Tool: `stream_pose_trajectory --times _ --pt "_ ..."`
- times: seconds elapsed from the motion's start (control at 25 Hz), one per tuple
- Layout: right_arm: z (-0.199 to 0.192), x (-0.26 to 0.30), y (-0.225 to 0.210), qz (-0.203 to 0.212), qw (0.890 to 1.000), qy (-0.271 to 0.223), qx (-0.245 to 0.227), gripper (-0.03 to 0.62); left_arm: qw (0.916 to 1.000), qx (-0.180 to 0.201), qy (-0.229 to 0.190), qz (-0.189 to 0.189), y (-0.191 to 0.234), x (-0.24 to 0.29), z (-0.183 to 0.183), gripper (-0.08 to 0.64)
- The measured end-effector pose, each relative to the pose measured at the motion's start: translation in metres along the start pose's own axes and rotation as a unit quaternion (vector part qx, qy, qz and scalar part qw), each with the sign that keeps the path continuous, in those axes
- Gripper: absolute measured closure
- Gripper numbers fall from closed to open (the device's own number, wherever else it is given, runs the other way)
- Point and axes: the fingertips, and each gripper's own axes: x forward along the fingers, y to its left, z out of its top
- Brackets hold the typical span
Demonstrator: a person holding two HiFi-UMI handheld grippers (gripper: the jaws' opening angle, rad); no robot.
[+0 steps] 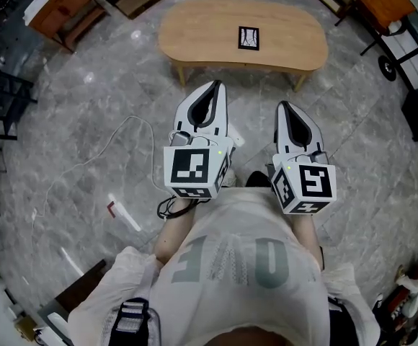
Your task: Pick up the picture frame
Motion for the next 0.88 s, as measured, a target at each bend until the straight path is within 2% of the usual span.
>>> stream_pose_trajectory --times 0.36,0.56,0.88 --pt "0.015 0.007 0.008 -0.031 0.999 -0.019 0.005 0.588 0.9999 -0.002 -0.009 0.013 0.038 -0.002 0.005 0.551" --pt "0.028 0.009 -0.001 -0.045 0.998 -0.032 -0.007 0.588 0.9998 -0.007 -0.015 0.007 0.041 0.003 0.008 0.551" --pt "0.037 0.022 -0.006 -0.042 0.997 -0.065 -0.031 0.588 0.9995 0.000 -0.033 0.000 0.039 0.017 0.008 0.551"
